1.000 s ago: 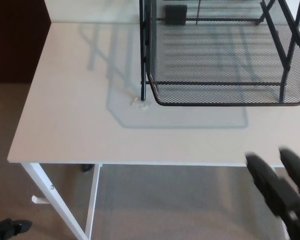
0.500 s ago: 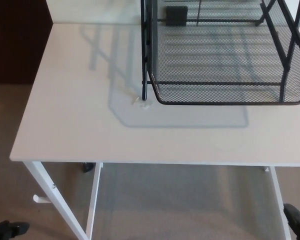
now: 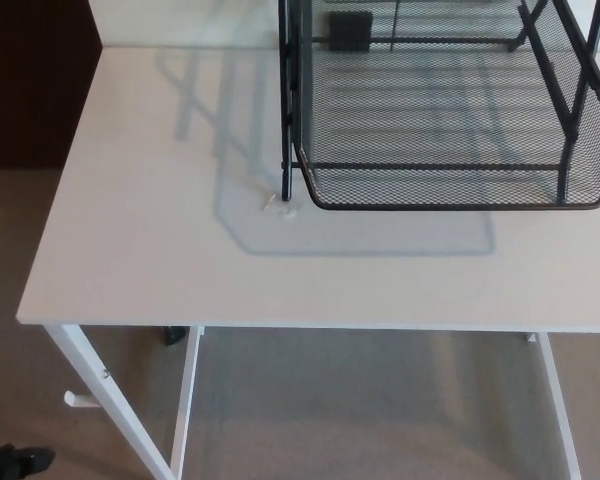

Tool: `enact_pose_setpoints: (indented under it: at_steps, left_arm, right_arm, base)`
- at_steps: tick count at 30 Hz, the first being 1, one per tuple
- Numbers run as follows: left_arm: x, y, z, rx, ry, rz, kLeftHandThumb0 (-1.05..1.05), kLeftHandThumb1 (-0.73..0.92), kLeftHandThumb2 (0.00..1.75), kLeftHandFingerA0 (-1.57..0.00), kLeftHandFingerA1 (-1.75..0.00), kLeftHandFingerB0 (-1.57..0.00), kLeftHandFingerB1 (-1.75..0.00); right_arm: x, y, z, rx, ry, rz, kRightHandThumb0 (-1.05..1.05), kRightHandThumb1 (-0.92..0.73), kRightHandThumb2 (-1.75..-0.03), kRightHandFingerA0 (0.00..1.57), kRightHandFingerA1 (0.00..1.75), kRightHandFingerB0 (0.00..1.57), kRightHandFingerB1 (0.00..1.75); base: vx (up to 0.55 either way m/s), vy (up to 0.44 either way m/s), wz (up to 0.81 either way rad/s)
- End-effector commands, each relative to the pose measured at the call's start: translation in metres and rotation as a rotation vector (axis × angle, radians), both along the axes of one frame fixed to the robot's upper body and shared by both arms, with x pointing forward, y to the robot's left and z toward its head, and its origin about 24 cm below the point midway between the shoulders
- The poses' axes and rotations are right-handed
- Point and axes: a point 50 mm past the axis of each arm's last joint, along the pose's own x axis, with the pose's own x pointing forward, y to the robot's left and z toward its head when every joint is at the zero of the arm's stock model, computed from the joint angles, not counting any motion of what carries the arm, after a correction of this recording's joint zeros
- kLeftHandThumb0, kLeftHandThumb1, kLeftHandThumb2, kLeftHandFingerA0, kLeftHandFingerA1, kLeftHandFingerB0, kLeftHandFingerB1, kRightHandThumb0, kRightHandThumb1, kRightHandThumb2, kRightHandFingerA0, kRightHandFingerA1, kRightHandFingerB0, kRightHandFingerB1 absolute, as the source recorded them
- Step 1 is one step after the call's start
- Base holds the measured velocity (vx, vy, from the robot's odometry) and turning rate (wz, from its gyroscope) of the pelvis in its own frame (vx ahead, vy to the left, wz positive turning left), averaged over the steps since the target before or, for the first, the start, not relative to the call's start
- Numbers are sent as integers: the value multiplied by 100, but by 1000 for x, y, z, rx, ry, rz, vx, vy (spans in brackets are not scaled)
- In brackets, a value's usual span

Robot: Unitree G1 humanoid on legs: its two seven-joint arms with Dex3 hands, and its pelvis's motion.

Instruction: The robot walk towards a table in front and then pushes a layer of a file tray back to its original position using its right hand

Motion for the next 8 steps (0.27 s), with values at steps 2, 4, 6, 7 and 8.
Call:
enact_pose_setpoints:
  at_steps: [2, 4, 6, 7, 8]
  left_arm:
    - [-3, 2, 1, 17, 0, -8, -18, 63, 58, -53, -43, -32, -35]
    - [-3, 3, 1, 18, 1, -8, -19, 62, 58, -51, -42, -32, -34]
    - [1, 4, 4, 26, -6, -14, -19, 62, 58, -52, -42, -32, -35]
    - [4, 4, 5, 24, -13, -8, -21, 63, 58, -52, -43, -32, -35]
    - [4, 4, 5, 24, -13, -8, -21, 63, 58, -52, -43, -32, -35]
  right_arm:
    - [13, -6, -15, 50, 19, -90, -70, -48, -77, 0, 7, 0, 0]
    - [15, -8, -18, 52, 25, -98, -70, -49, -77, 0, 6, 0, 0]
    - [17, -9, -18, 70, 19, -104, -71, -49, -78, 0, 6, 0, 1]
    - [19, -9, -17, 78, 12, -101, -70, -50, -80, 0, 9, 0, 3]
    - [19, -9, -17, 78, 12, -101, -70, -50, -80, 0, 9, 0, 3]
  base:
    - [0, 0, 0]
    - [0, 0, 0]
    - [0, 0, 0]
    - [0, 0, 0]
    - [0, 0, 0]
